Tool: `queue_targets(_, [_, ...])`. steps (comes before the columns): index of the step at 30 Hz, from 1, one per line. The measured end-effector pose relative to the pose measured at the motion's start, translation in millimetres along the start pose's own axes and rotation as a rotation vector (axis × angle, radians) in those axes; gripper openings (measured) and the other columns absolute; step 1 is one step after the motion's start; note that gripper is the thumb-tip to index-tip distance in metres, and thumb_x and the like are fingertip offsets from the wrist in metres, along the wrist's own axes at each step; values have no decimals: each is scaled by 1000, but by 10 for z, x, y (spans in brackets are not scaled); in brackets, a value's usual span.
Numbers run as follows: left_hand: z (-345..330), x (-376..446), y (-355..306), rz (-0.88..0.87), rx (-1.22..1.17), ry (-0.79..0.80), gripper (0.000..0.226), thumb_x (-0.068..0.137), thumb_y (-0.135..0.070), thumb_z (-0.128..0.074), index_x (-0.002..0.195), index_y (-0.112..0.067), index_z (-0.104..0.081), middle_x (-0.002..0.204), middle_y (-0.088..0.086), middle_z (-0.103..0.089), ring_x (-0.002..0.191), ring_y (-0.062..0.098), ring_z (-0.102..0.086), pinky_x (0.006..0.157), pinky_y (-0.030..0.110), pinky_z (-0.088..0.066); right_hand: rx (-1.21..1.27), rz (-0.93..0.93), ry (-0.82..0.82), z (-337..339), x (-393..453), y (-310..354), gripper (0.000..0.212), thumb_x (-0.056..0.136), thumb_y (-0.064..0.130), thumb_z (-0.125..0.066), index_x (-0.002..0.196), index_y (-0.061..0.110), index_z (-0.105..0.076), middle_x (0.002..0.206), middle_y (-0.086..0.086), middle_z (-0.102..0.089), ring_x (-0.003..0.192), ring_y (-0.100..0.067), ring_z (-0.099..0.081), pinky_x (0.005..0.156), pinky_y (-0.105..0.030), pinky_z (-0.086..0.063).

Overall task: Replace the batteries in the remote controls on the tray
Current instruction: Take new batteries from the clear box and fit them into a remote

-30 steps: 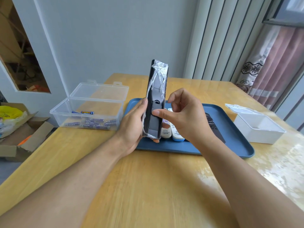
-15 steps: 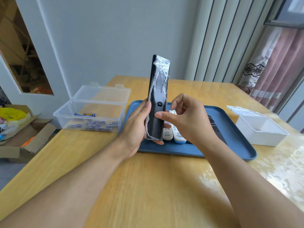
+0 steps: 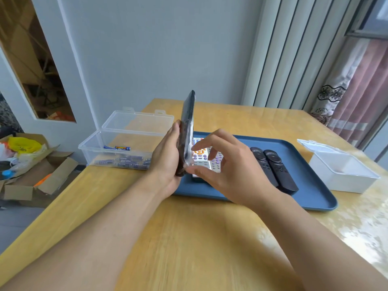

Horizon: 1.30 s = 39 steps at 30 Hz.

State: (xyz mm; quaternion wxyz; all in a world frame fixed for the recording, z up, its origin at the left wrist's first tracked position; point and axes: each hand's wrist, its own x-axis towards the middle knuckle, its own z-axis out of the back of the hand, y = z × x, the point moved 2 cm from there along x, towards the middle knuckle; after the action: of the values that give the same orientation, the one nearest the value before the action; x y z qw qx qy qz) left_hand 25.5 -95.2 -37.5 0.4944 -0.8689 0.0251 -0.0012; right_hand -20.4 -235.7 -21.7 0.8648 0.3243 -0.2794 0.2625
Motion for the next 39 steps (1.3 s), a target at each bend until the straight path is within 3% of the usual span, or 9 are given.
queue_targets(4, [17, 39, 8, -5, -30, -9, 47, 102, -6, -49, 143, -29, -53, 94, -14, -78, 84, 14, -74, 66, 27, -59, -111, 15, 80, -40, -6, -66, 52, 73, 47, -84, 121, 39, -63, 117, 20, -51, 88, 0, -52, 72, -24, -48])
queue_targets(9, [12, 39, 14, 56, -71, -35, 48, 101, 0, -48, 145, -19, -50, 115, 9, -73, 89, 26, -75, 60, 32, -60, -195, 34, 89, -94, -30, -130, 39, 85, 35, -77, 123, 37, -68, 125, 21, -60, 103, -5, -59, 82, -26, -51])
queue_targets(12, [14, 54, 13, 88, -112, -27, 31, 103, -11, -50, 134, -11, -52, 110, 11, -71, 87, 27, -74, 72, 37, -63, -129, 51, -105, -71, -8, -152, 30, 90, 19, -74, 120, 22, -72, 120, 12, -69, 101, -6, -65, 85, -31, -55])
queue_targets(18, [12, 67, -19, 64, -82, -36, 44, 103, -17, -53, 146, -12, -44, 134, 19, -62, 105, 34, -66, 104, 45, -52, -55, 32, -408, 49, 26, -167, 24, 88, 15, -77, 111, 12, -76, 106, 4, -75, 80, -6, -69, 78, -21, -55])
queue_targets(23, [44, 70, -81, 45, -23, -33, 29, 103, -18, -52, 130, -7, -54, 126, 25, -64, 108, 32, -65, 106, 41, -50, 25, 39, -195, -71, -13, -108, 30, 83, 16, -81, 112, 19, -75, 96, 4, -70, 77, -10, -70, 73, -31, -57])
queue_targets(27, [98, 109, -82, 41, 72, -110, 45, 99, -5, -53, 144, -10, -49, 131, 20, -64, 110, 26, -66, 93, 36, -53, -8, -17, 50, -183, -40, -102, 36, 80, 22, -82, 115, 24, -71, 95, 7, -61, 78, -10, -65, 75, -33, -55])
queue_targets(31, [139, 112, 10, 100, 342, -127, 59, 91, 11, -44, 142, -17, -52, 123, 17, -66, 108, 31, -66, 102, 49, -51, -219, -19, 154, -235, -63, -83, 42, 77, 42, -82, 116, 35, -70, 96, 14, -61, 89, -10, -60, 74, -27, -50])
queue_targets(36, [172, 110, 44, -46, 816, -117, 68, 87, 9, -40, 147, -24, -47, 139, -2, -59, 112, 13, -58, 100, 33, -49, -217, -49, 314, -247, -56, -108, 53, 74, 58, -79, 121, 36, -70, 103, 13, -67, 100, -10, -53, 86, -29, -46])
queue_targets(39, [159, 57, 40, -98, 1113, -97, 70, 87, 4, -42, 149, -29, -44, 138, 4, -60, 113, 29, -61, 91, 35, -51, -225, -78, 341, -235, -60, -148, 53, 75, 61, -76, 120, 35, -70, 114, 13, -69, 106, -11, -50, 93, -28, -44])
